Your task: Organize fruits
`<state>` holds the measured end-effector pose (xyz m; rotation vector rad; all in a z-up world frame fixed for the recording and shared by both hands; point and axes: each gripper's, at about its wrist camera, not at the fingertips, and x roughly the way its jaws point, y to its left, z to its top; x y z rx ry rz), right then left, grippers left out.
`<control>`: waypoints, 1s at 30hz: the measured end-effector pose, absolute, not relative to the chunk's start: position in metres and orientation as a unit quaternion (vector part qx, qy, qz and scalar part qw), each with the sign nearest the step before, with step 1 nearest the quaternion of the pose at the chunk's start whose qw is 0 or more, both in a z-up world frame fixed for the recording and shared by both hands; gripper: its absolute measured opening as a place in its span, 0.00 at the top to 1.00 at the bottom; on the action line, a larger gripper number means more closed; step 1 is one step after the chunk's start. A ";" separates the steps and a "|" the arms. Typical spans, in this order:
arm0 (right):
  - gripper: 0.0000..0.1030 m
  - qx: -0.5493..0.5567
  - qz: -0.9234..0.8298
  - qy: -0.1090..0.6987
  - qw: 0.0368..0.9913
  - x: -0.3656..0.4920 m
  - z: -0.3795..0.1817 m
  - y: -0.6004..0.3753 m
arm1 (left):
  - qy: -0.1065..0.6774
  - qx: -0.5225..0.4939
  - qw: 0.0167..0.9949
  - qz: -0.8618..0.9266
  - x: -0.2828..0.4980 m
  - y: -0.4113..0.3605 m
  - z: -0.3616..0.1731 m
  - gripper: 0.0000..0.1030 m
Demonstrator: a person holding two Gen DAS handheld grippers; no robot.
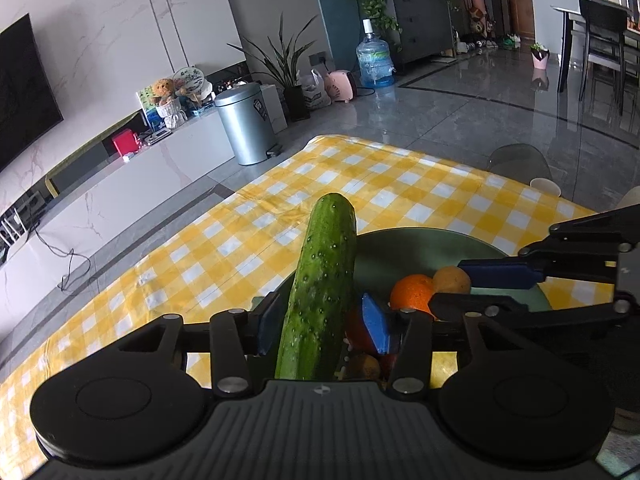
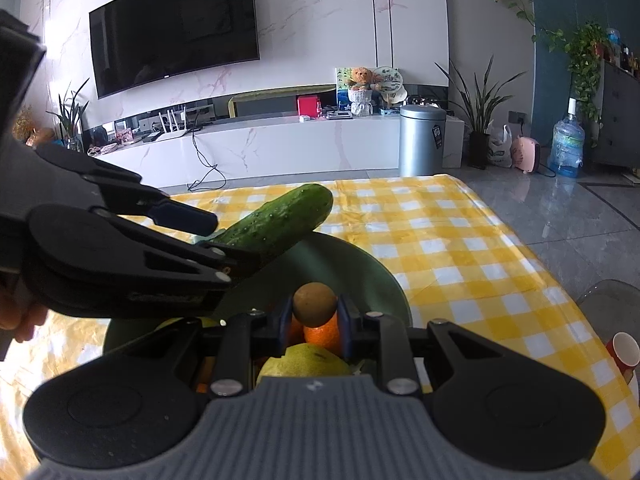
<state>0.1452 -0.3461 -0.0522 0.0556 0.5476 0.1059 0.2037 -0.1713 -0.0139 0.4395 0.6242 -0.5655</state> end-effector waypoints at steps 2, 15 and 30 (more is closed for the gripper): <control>0.80 0.027 0.055 0.273 0.960 0.146 -0.051 -0.346 | 0.305 0.197 0.893 -0.267 0.198 -0.164 -0.009 0.42; 0.80 -0.006 0.087 0.328 0.941 0.154 -0.046 -0.322 | 0.327 0.079 0.916 -0.220 0.151 -0.103 0.018 0.35; 0.80 -0.065 0.094 0.402 0.908 0.170 -0.046 -0.295 | 0.377 -0.022 0.913 -0.155 0.119 -0.041 -0.002 0.34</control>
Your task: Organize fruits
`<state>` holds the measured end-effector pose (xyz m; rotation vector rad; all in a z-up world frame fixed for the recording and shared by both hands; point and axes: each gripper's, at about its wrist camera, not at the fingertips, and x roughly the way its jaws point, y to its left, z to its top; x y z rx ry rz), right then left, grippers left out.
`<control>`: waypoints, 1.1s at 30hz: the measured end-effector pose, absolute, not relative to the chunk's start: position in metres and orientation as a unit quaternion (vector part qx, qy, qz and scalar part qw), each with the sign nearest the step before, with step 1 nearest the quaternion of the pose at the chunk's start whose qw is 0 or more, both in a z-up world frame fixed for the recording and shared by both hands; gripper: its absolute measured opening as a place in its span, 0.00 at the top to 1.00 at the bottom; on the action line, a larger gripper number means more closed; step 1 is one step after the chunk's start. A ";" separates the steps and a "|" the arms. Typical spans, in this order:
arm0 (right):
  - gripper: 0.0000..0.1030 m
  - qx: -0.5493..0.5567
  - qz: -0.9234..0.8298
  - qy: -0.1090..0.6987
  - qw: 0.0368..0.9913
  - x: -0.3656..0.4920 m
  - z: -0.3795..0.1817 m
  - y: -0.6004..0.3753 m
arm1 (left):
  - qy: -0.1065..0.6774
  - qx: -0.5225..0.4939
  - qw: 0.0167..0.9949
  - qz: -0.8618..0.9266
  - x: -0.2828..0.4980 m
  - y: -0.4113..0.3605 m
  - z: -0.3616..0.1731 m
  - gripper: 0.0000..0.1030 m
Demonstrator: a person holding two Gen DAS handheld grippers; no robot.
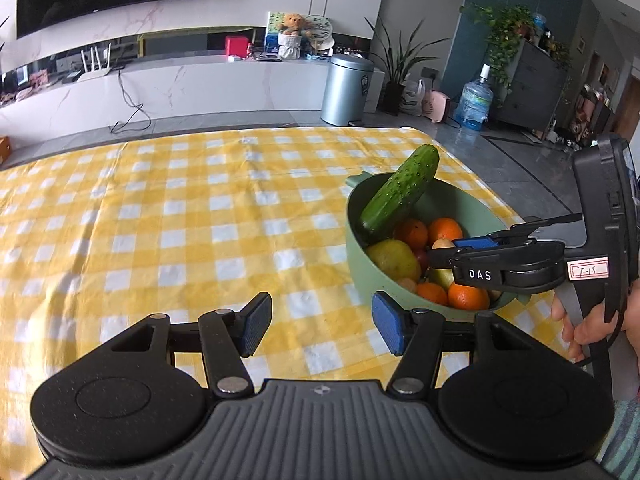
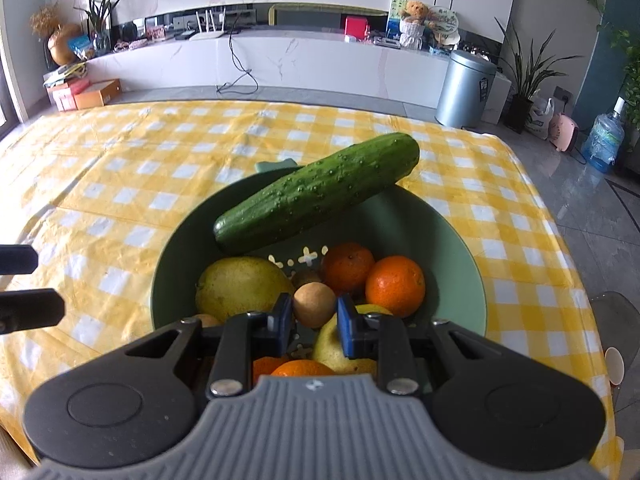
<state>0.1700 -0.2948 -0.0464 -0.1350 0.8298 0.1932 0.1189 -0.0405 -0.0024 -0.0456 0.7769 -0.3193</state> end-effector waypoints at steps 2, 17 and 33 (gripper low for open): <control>0.80 -0.068 0.092 0.410 0.905 0.171 -0.049 -0.293 | 0.378 -0.030 0.912 -0.153 0.116 -0.035 -0.002 0.34; 0.61 -0.109 0.073 0.409 0.903 0.167 -0.044 -0.279 | 0.375 -0.080 0.912 -0.143 0.096 -0.008 0.003 0.31; 0.15 -0.055 0.067 0.272 0.958 0.077 0.042 -0.293 | 0.309 -0.064 0.941 -0.122 0.068 -0.014 0.033 0.29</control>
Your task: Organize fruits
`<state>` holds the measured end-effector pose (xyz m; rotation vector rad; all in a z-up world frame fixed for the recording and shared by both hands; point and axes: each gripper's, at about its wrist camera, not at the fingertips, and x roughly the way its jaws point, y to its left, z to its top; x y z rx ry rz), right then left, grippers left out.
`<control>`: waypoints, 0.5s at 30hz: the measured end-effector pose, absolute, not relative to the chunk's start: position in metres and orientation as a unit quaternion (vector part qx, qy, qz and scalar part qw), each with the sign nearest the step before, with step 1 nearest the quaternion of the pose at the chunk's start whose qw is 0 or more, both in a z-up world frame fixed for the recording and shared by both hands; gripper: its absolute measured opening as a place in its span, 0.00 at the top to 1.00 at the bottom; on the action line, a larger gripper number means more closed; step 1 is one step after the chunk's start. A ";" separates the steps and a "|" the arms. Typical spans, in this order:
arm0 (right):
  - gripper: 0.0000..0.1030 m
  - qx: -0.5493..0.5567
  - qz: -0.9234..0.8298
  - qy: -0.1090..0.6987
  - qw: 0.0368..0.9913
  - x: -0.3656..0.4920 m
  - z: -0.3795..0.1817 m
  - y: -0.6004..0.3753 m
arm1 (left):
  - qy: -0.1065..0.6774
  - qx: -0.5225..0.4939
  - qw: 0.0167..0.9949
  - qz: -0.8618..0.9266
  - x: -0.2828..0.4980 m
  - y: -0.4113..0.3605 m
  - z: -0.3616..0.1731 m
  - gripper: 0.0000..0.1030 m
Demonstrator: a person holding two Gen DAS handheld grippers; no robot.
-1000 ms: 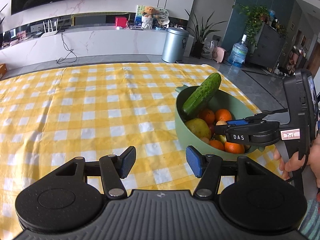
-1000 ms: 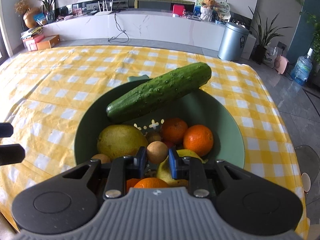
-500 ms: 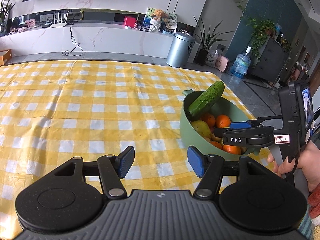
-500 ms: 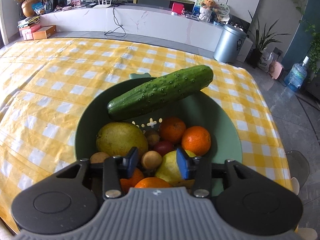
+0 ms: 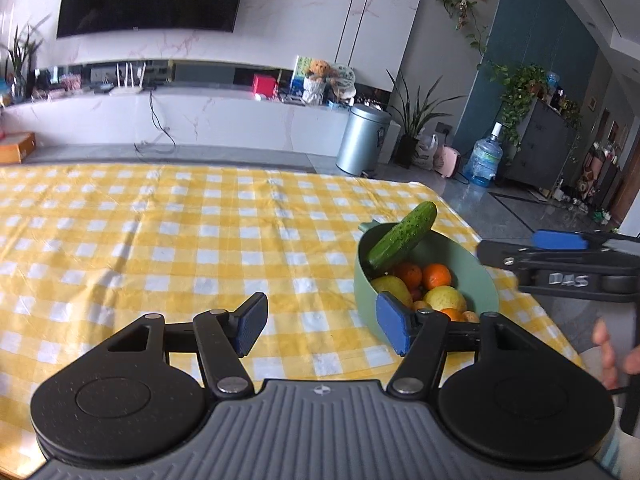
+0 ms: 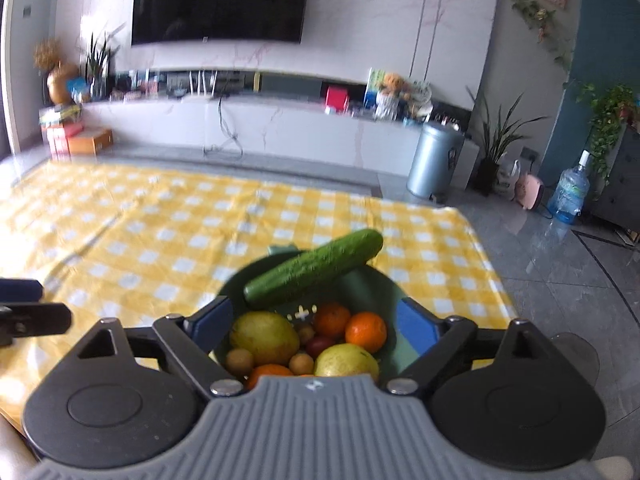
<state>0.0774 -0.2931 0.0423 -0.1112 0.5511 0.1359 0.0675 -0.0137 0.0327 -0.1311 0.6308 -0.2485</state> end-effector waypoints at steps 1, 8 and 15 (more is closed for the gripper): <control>0.12 -0.042 0.067 0.262 0.962 0.068 0.047 -0.295 | 0.303 -0.058 0.944 -0.119 0.065 -0.015 0.035 0.29; 0.07 -0.010 0.060 0.221 0.973 0.012 0.052 -0.291 | 0.253 -0.030 0.960 -0.119 0.042 -0.026 0.044 0.14; 0.04 -0.026 0.058 0.191 0.980 -0.028 0.034 -0.277 | 0.243 0.011 0.963 -0.112 0.027 -0.037 0.037 0.09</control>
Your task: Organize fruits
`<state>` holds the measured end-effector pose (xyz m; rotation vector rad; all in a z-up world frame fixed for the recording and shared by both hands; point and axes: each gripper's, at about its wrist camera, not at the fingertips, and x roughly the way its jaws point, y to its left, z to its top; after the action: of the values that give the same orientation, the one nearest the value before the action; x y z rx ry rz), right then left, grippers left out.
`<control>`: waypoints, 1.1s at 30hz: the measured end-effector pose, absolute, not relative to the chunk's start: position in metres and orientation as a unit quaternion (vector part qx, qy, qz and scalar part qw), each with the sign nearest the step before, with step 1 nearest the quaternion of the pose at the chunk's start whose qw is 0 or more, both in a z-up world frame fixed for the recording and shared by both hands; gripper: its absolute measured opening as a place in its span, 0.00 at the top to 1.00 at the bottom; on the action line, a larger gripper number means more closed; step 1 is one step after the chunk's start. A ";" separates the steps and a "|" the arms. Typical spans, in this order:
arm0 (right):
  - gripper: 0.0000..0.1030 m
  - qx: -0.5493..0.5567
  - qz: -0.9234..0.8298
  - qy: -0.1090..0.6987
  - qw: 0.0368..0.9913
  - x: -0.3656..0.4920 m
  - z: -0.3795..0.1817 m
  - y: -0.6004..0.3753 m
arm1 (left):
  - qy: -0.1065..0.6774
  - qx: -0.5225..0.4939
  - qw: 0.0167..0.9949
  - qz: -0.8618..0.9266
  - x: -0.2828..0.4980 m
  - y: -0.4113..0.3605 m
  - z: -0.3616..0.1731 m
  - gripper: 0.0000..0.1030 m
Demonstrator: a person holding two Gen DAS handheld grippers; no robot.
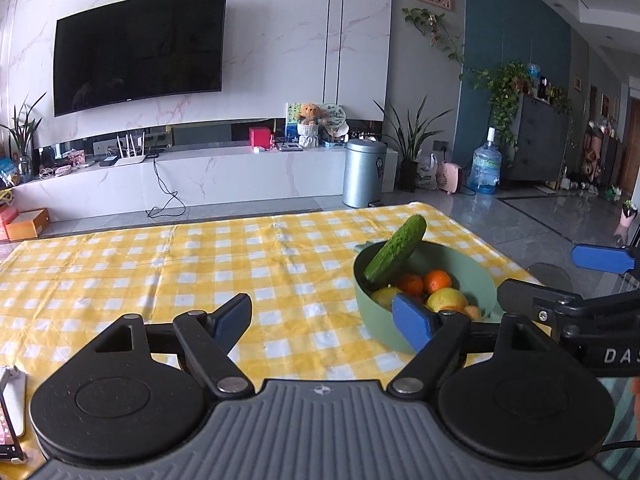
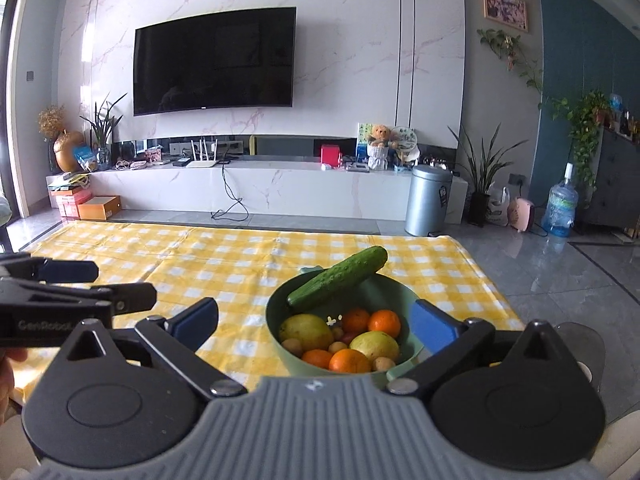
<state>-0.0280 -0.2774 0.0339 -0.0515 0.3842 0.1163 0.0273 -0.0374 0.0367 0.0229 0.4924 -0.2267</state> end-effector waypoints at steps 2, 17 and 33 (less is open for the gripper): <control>0.04 -0.029 0.058 0.184 0.981 -0.035 0.026 -0.276 | 0.243 0.010 0.964 -0.107 0.025 -0.037 0.030 0.09; 0.04 -0.024 0.037 0.193 0.980 -0.034 -0.022 -0.288 | 0.275 0.025 0.957 -0.093 0.030 -0.046 -0.006 0.09; 0.04 0.048 0.046 0.209 0.976 -0.023 -0.033 -0.304 | 0.295 0.049 0.951 -0.085 0.031 -0.054 -0.016 0.09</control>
<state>-0.0226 -0.3040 -0.0327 0.0962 0.4209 0.0934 0.0309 -0.0538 -0.0165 0.0994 0.5990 -0.1727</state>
